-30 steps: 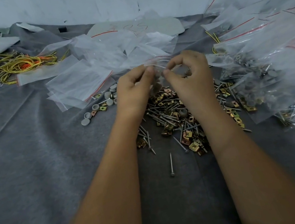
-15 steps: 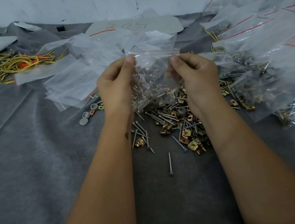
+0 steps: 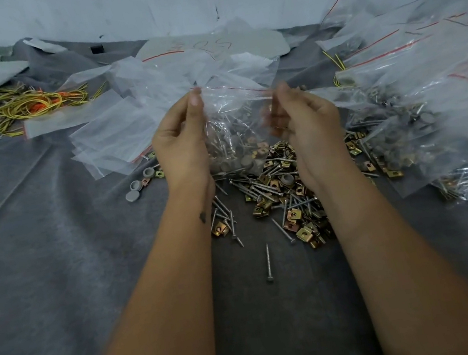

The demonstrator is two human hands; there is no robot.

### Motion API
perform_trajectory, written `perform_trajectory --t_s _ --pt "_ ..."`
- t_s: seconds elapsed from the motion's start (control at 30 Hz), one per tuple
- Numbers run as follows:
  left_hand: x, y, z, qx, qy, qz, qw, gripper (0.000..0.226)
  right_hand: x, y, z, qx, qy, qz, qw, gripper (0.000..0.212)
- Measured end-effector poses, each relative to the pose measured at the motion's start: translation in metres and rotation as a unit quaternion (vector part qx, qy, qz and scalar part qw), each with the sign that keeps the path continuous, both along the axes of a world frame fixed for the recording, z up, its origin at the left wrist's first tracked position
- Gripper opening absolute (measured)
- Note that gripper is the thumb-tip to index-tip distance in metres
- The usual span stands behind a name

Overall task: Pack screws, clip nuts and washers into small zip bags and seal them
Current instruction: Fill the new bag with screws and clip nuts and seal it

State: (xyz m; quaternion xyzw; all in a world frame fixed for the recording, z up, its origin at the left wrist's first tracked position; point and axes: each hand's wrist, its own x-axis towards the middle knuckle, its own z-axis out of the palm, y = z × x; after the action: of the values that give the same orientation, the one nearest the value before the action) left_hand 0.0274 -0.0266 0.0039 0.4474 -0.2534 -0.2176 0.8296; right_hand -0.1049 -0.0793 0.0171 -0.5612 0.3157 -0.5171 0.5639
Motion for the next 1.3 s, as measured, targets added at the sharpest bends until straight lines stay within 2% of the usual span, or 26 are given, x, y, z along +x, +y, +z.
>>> perform_trajectory --t_s 0.17,0.27,0.43,0.63,0.77,1.0,1.3 --pt "0.0006 0.0004 0.0001 -0.003 0.023 -0.032 0.999 0.008 0.0031 0.0040 0.0003 -0.048 0.016 -0.015 0.999 0.009" --pt "0.0024 0.0021 0.0003 -0.007 0.040 -0.041 0.998 0.009 0.0030 0.0038 0.0019 -0.038 -0.009 -0.035 0.999 0.016" --pt "0.0006 0.0022 0.0013 0.025 0.031 -0.049 0.998 0.018 0.0020 0.0018 0.0008 -0.042 0.002 -0.058 0.997 0.018" --pt "-0.0026 0.0026 0.0022 0.004 0.028 -0.063 0.998 0.013 0.0041 0.0044 0.0015 -0.023 -0.021 -0.020 0.999 0.008" --pt "-0.0021 0.0033 0.0021 0.007 0.023 -0.068 0.997 0.011 0.0040 0.0044 0.0030 -0.023 -0.019 -0.040 0.999 0.015" --pt "-0.0054 0.0037 0.0042 0.000 0.023 -0.088 0.996 0.007 0.0056 0.0065 0.0032 -0.025 -0.023 -0.011 0.999 0.005" --pt "-0.0073 0.0035 0.0039 0.037 -0.001 -0.090 0.995 0.010 0.0067 0.0080 0.0038 -0.025 -0.039 0.000 0.999 0.014"
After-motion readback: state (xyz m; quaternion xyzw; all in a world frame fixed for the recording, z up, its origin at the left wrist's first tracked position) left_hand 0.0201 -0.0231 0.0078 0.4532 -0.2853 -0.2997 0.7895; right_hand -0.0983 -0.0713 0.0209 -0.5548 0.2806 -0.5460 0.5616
